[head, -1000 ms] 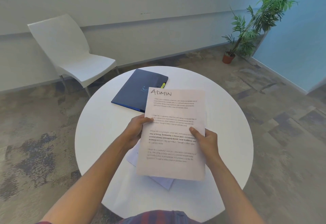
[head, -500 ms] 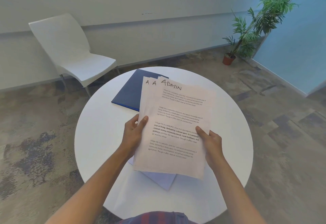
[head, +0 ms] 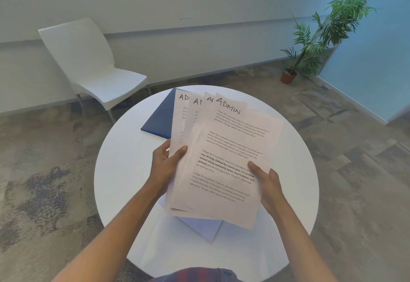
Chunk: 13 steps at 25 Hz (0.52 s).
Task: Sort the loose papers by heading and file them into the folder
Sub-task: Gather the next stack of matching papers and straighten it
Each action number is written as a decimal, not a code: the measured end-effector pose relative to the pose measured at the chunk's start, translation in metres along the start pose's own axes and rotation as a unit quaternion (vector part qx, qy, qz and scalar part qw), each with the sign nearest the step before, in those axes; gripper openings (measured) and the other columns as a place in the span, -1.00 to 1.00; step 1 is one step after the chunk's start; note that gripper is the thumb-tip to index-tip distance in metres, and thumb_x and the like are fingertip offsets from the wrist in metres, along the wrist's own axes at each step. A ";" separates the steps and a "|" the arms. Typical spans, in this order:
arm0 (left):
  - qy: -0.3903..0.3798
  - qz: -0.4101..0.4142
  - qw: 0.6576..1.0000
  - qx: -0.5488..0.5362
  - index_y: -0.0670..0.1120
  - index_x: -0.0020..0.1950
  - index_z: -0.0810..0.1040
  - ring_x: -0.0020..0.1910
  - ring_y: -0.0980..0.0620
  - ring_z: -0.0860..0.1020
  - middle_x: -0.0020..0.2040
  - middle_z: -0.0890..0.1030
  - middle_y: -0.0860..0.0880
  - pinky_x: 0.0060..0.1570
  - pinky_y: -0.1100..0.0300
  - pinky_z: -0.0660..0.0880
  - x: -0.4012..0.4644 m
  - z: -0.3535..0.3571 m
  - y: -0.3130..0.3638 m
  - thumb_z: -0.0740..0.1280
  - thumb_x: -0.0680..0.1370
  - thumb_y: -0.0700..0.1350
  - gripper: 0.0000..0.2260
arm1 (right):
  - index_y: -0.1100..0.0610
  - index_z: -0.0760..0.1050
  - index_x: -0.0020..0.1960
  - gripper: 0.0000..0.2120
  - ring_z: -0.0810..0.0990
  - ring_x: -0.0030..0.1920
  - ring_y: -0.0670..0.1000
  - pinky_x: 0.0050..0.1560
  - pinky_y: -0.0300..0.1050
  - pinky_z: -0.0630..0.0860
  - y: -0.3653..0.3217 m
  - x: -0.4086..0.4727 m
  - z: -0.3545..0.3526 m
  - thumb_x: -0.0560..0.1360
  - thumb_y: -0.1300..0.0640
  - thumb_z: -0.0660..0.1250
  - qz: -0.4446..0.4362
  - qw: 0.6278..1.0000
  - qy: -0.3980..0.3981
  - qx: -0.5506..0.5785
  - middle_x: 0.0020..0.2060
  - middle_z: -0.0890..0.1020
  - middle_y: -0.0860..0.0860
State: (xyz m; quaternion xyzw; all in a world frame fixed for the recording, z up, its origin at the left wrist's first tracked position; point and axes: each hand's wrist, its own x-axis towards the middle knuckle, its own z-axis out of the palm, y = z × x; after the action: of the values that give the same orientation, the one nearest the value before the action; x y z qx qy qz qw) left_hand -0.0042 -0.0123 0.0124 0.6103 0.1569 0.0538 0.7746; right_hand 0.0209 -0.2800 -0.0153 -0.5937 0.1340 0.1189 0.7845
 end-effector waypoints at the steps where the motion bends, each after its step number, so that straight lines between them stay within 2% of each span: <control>1: -0.005 -0.005 1.000 0.002 -0.04 0.10 0.63 -0.01 -0.25 0.68 0.02 0.72 -0.11 -0.01 -0.17 0.62 0.000 0.001 0.000 0.39 0.56 -0.16 -0.87 | 0.19 0.57 0.27 -0.70 0.69 0.13 0.13 0.13 0.09 0.61 -0.001 -0.001 0.001 0.55 0.20 0.39 -0.008 1.000 -0.005 -0.012 0.12 0.71 0.11; 4: -0.039 -0.035 0.999 0.013 -0.06 0.17 0.60 0.01 -0.13 0.69 0.04 0.72 -0.07 0.01 -0.06 0.62 -0.002 0.006 0.001 0.32 0.61 -0.04 -0.81 | 0.21 0.61 0.20 -0.74 0.72 0.06 0.15 0.05 0.04 0.65 -0.002 -0.001 0.005 0.51 0.22 0.43 -0.022 0.998 0.000 -0.056 0.06 0.73 0.12; 7: -0.079 -0.050 0.995 0.043 -0.11 0.21 0.58 0.01 -0.12 0.70 0.07 0.72 -0.07 0.01 -0.05 0.63 -0.001 0.007 -0.003 0.41 0.55 -0.14 -0.76 | 0.21 0.64 0.14 -0.76 0.74 -0.01 0.13 -0.08 -0.04 0.68 -0.002 -0.001 0.010 0.48 0.23 0.46 -0.032 0.996 0.000 -0.089 0.00 0.75 0.11; 9: -0.086 -0.058 0.993 0.056 -0.13 0.22 0.58 0.02 -0.15 0.69 0.07 0.71 -0.08 0.01 -0.07 0.63 0.000 0.006 -0.007 0.41 0.53 -0.24 -0.74 | 0.19 0.63 0.16 -0.72 0.73 0.01 0.14 -0.01 0.03 0.68 -0.003 -0.001 0.012 0.46 0.22 0.49 -0.033 0.995 -0.015 -0.093 0.02 0.74 0.10; 13: -0.097 -0.078 0.992 0.040 -0.15 0.23 0.57 0.04 -0.18 0.68 0.10 0.70 -0.13 0.02 -0.07 0.63 0.002 0.002 -0.011 0.35 0.56 -0.30 -0.75 | 0.20 0.60 0.24 -0.66 0.70 0.11 0.17 0.14 0.12 0.61 -0.011 0.005 0.011 0.48 0.17 0.46 -0.005 0.997 -0.052 -0.058 0.11 0.71 0.13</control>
State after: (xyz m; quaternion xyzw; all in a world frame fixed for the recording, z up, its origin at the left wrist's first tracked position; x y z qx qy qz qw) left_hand -0.0027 -0.0158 0.0016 0.6287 0.1303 -0.0719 0.7632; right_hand 0.0300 -0.2722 -0.0040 -0.6319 0.0826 0.1530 0.7553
